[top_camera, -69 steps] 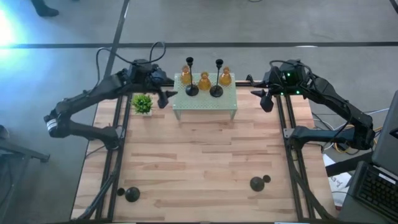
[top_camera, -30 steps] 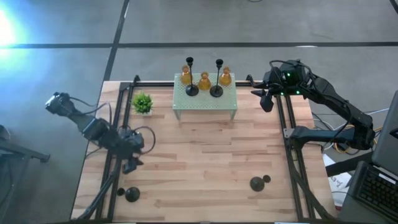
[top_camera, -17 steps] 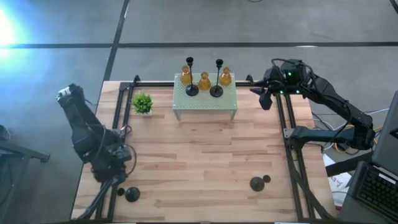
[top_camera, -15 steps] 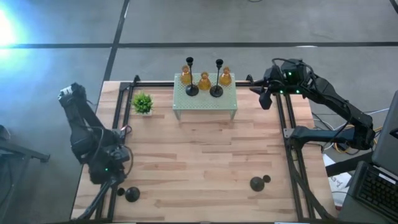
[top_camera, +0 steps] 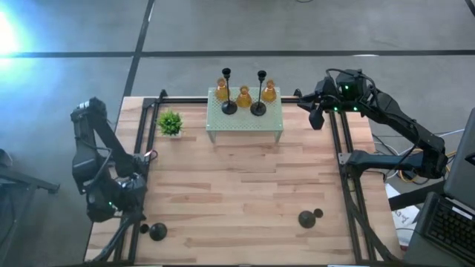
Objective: Pick & Place candle stick holders
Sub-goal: Put the black candle holder on the shelf
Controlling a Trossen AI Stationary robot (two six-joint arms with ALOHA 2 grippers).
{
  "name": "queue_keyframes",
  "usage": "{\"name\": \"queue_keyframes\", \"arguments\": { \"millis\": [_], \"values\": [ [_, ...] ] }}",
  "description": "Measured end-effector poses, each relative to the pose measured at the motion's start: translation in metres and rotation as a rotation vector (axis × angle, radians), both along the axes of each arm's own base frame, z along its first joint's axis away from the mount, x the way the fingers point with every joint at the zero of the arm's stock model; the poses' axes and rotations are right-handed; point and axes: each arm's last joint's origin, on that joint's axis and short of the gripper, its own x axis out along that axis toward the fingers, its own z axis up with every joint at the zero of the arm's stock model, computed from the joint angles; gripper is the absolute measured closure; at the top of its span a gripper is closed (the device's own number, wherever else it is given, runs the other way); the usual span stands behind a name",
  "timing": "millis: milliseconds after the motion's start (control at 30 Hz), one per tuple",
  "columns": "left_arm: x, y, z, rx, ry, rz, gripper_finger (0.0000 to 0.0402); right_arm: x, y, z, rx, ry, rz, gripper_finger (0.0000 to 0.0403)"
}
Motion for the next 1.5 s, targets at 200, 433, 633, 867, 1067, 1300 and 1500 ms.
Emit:
{"name": "queue_keyframes", "arguments": {
  "millis": [200, 433, 633, 867, 1067, 1300, 1500],
  "values": [
    [0.005, -0.013, -0.002, -0.035, 0.017, 0.010, 0.0170, 0.000, 0.000, 0.000, -0.014, 0.009, 0.010, 0.0278],
    [0.009, -0.026, -0.011, -0.013, 0.077, 0.009, 0.0170, 0.000, 0.000, 0.000, -0.015, 0.010, 0.010, 0.0289],
    [0.012, -0.033, -0.014, -0.019, 0.091, 0.022, 0.0170, 0.000, 0.000, 0.000, -0.016, 0.011, 0.011, 0.0291],
    [0.012, -0.037, -0.020, -0.011, 0.138, 0.041, 0.0170, 0.000, 0.000, 0.000, -0.021, 0.014, 0.015, 0.0285],
    [0.012, -0.035, -0.025, -0.005, 0.177, 0.087, 0.0170, 0.000, 0.000, 0.000, -0.022, 0.015, 0.016, 0.0295],
    [0.009, -0.029, -0.028, 0.043, 0.220, 0.096, 0.0198, 0.000, 0.000, 0.000, -0.034, 0.020, 0.023, 0.0307],
    [0.010, -0.024, -0.029, 0.091, 0.211, 0.068, 0.0306, 0.000, 0.000, 0.000, -0.037, 0.021, 0.024, 0.0315]
  ]
}}
